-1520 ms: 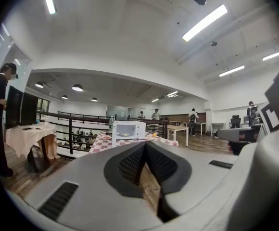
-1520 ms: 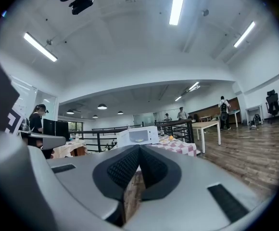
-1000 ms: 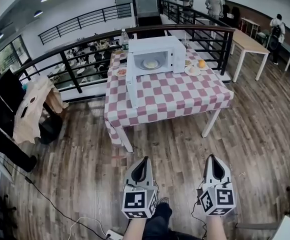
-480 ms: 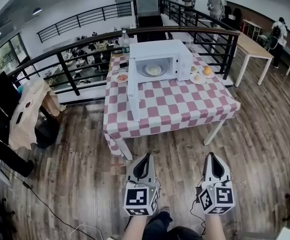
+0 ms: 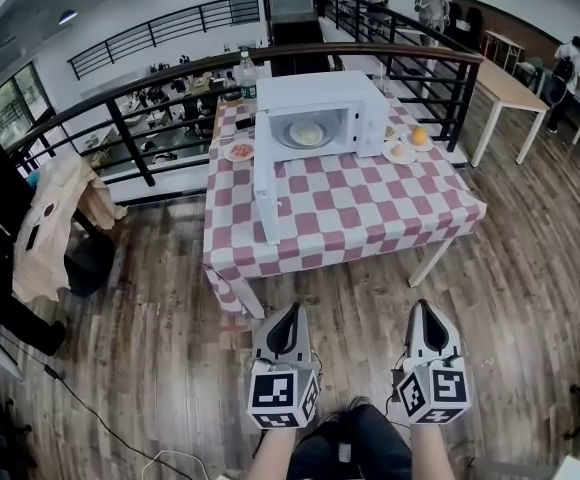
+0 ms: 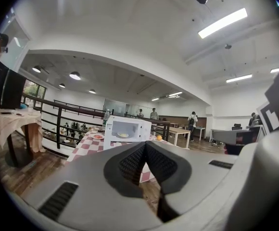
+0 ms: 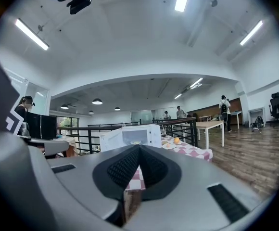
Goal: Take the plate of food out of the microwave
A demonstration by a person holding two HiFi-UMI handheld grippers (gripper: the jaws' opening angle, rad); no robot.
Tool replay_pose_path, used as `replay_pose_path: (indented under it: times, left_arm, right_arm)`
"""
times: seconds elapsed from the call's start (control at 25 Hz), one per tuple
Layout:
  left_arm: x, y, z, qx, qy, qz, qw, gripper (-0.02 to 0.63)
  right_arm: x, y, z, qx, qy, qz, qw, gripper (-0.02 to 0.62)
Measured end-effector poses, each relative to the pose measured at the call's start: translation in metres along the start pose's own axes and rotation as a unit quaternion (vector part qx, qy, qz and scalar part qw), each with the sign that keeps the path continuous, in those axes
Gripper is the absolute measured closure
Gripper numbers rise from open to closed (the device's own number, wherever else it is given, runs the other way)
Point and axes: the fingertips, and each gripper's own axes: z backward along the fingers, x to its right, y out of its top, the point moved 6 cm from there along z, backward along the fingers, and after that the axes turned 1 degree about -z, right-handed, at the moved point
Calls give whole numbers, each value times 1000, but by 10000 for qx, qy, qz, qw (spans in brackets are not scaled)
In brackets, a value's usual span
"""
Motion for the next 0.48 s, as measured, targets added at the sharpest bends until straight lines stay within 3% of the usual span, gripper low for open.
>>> replay_pose_path:
  times: [0.48]
  left_arm:
    - [-17,0,-51,-93,208,60,9997,595]
  right_arm:
    - [12,2,-64,-115,211,-29,9997,603]
